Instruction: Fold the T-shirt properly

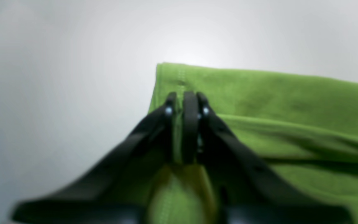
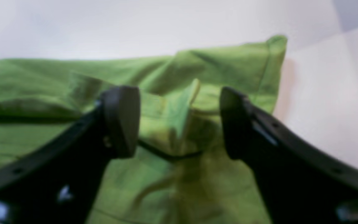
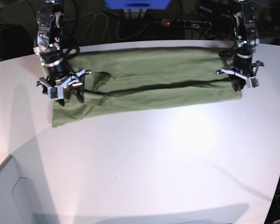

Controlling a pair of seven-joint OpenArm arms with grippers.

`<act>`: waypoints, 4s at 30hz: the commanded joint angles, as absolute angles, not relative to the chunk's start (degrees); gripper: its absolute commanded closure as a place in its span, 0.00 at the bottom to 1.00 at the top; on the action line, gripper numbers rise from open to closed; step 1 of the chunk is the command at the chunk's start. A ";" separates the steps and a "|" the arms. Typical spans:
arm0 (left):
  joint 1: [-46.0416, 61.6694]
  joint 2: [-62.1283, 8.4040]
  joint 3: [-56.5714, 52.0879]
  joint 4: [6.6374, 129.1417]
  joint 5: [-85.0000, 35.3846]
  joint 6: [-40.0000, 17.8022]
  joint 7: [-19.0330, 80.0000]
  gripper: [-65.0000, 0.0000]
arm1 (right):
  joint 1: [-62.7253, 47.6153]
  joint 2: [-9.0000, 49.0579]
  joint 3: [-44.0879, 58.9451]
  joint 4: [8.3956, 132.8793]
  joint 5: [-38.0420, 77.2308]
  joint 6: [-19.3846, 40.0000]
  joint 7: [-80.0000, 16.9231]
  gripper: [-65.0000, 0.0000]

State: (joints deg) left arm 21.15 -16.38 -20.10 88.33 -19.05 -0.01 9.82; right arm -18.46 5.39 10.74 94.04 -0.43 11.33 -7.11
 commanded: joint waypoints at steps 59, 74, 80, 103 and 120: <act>24.13 -16.04 -32.66 98.33 -19.12 0.04 8.31 0.64 | -34.86 10.68 10.95 106.15 0.31 11.56 0.57 0.40; 24.31 -16.04 -32.66 98.24 -18.77 0.22 8.40 0.64 | -10.68 4.62 -0.13 100.00 -0.04 11.56 -19.82 0.85; 24.31 -16.04 -32.66 97.98 -18.68 0.22 8.40 0.64 | -8.57 4.44 -0.22 92.88 0.22 11.56 -21.67 1.00; 24.84 -9.98 -31.96 97.89 -19.21 -0.04 8.40 0.45 | -27.03 8.04 2.77 113.01 -0.04 11.56 -21.58 1.00; 24.31 -9.10 -26.59 87.78 -19.21 -0.13 8.04 0.45 | -29.58 8.13 2.77 113.36 -0.04 11.56 -21.76 1.00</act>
